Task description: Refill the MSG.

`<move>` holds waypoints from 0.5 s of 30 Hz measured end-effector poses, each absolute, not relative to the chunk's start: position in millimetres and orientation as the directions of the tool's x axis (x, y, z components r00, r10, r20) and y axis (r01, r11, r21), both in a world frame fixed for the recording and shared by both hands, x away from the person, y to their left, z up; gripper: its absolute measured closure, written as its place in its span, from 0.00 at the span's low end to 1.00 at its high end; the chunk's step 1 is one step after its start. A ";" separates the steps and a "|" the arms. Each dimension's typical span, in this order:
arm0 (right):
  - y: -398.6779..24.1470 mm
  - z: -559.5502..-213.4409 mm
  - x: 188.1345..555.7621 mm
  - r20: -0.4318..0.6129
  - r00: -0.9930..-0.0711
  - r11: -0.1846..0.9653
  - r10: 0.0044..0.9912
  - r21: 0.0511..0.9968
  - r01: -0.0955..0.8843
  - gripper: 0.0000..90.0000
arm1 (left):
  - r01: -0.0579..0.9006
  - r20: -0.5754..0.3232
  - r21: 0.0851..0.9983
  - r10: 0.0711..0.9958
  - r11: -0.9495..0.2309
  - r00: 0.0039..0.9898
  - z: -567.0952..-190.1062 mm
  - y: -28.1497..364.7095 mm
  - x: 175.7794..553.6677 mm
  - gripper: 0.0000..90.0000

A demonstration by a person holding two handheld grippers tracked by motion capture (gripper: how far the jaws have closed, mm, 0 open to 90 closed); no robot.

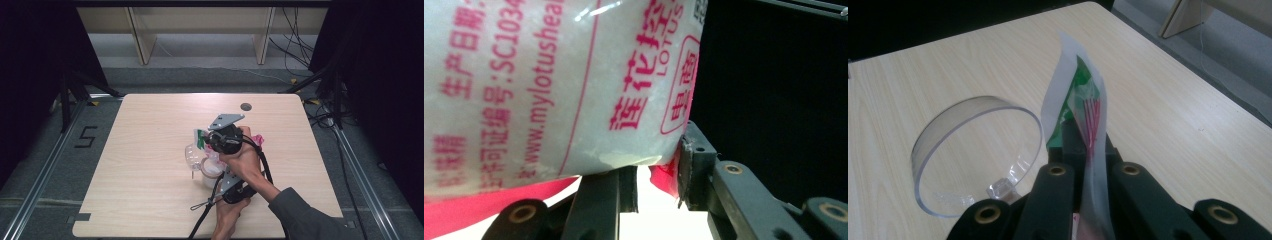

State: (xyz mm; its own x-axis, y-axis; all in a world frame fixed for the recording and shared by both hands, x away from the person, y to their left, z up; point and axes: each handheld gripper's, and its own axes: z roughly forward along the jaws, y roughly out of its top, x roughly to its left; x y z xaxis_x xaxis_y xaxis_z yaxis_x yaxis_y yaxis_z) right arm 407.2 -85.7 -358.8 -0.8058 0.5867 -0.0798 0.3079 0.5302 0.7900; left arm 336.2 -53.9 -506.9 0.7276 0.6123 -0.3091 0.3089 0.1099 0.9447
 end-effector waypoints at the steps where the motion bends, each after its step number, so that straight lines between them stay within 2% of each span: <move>1: -85.5 -359.3 407.5 -0.084 -0.803 0.528 0.590 0.793 0.305 1.00 | 0.310 -0.310 0.944 0.610 0.109 0.730 -507.0 -53.7 336.2 0.81; 5: -83.8 -360.2 407.1 -0.093 -0.806 0.543 0.585 0.783 0.303 1.00 | 0.323 -0.304 0.942 0.630 0.089 0.715 -505.7 -52.8 334.6 0.81; 15: -83.5 -359.4 407.9 -0.090 -0.807 0.538 0.583 0.787 0.301 1.00 | 0.307 -0.317 0.943 0.612 0.126 0.725 -507.5 -53.8 336.1 0.81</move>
